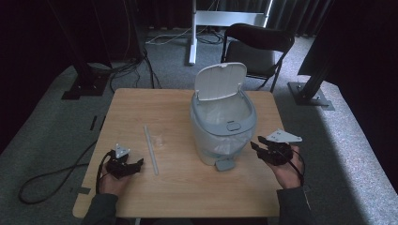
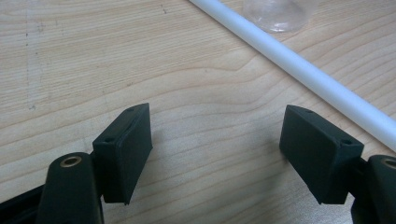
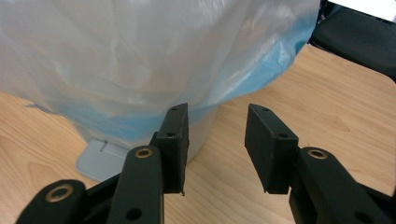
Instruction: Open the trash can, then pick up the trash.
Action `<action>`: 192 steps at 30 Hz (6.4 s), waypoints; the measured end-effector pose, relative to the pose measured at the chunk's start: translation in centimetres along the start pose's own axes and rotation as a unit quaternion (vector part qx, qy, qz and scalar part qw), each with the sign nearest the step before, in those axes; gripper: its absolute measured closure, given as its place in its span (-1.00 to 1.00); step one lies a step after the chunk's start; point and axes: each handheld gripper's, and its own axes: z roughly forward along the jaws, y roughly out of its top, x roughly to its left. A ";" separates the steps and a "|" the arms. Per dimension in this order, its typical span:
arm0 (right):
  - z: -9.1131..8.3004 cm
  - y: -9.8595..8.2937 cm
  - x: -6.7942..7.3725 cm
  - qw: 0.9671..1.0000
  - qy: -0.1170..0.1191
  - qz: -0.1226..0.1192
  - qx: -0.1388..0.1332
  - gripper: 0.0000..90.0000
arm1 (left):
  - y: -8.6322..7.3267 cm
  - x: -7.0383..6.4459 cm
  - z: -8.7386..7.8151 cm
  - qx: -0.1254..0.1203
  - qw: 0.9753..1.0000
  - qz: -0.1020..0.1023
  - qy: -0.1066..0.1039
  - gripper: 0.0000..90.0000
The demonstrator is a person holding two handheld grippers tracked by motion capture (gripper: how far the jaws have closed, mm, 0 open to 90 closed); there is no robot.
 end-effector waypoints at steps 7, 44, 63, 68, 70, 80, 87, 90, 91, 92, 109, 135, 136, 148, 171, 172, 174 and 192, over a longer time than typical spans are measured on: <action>0.5 -0.9 -0.4 1.000 -0.007 0.006 0.013 0.28 | 0.0 0.0 0.0 0.000 1.000 -0.001 0.000 -0.44; 7.5 -8.1 -2.7 0.994 -0.043 0.067 0.077 0.15 | 2.0 -2.3 -1.3 -0.033 0.998 -0.031 -0.037 -0.28; 8.2 -8.3 -2.3 0.994 -0.036 0.054 0.092 0.14 | 4.7 -3.1 2.2 0.016 0.999 -0.041 -0.018 0.06; 8.4 -8.4 -2.2 0.993 -0.034 0.052 0.098 0.14 | 5.1 -2.8 2.5 0.025 0.999 -0.043 -0.011 0.18; 8.5 -8.4 -2.1 0.993 -0.033 0.051 0.100 0.14 | 5.3 -2.6 2.7 0.028 0.998 -0.048 -0.009 0.20; 8.5 -8.4 -2.1 0.993 -0.029 0.051 0.101 0.14 | 6.2 -2.8 3.6 0.047 0.998 -0.037 0.008 0.30; 8.5 -8.4 -2.2 0.993 -0.029 0.051 0.101 0.14 | 6.1 -2.7 3.7 0.061 0.997 -0.039 0.025 0.45; 8.5 -8.4 -2.2 0.993 -0.028 0.051 0.101 0.14 | 6.1 -2.3 3.5 0.063 0.997 -0.042 0.031 0.53; 8.5 -8.4 -2.2 0.993 -0.029 0.051 0.101 0.14 | 6.0 -2.2 3.4 0.065 0.996 -0.043 0.033 0.55; 8.5 -8.4 -2.2 0.993 -0.028 0.051 0.101 0.14 | 6.0 -2.0 3.3 0.067 0.996 -0.044 0.034 0.57; 8.5 -8.4 -2.3 0.993 -0.026 0.052 0.101 0.15 | 7.0 -1.4 3.3 0.135 0.990 -0.005 0.027 0.71; 8.5 -8.5 -2.3 0.993 -0.020 0.055 0.100 0.16 | 8.7 -0.5 3.2 0.267 0.963 0.042 -0.010 0.74; 8.5 -8.5 -2.3 0.993 -0.020 0.055 0.100 0.16 | 8.7 -0.5 3.2 0.269 0.962 0.042 -0.012 0.74; 8.5 -8.5 -2.3 0.993 -0.018 0.056 0.100 0.17 | 7.5 -0.3 2.3 0.224 0.974 0.030 -0.003 0.76; 8.5 -8.5 -2.4 0.993 -0.016 0.058 0.099 0.17 | 6.9 1.8 -3.8 -0.003 0.999 -0.037 -0.009 0.76; 8.5 -8.5 -2.4 0.993 -0.016 0.059 0.099 0.17 | 7.0 1.7 -3.9 -0.010 0.999 -0.035 -0.012 0.76; 8.5 -8.5 -2.4 0.993 -0.015 0.060 0.099 0.17 | 7.3 1.6 -4.2 -0.020 0.999 -0.030 -0.017 0.76; 8.5 -8.6 -2.5 0.993 -0.011 0.066 0.098 0.17 | 8.9 -0.2 -5.8 -0.086 0.994 0.001 -0.070 0.76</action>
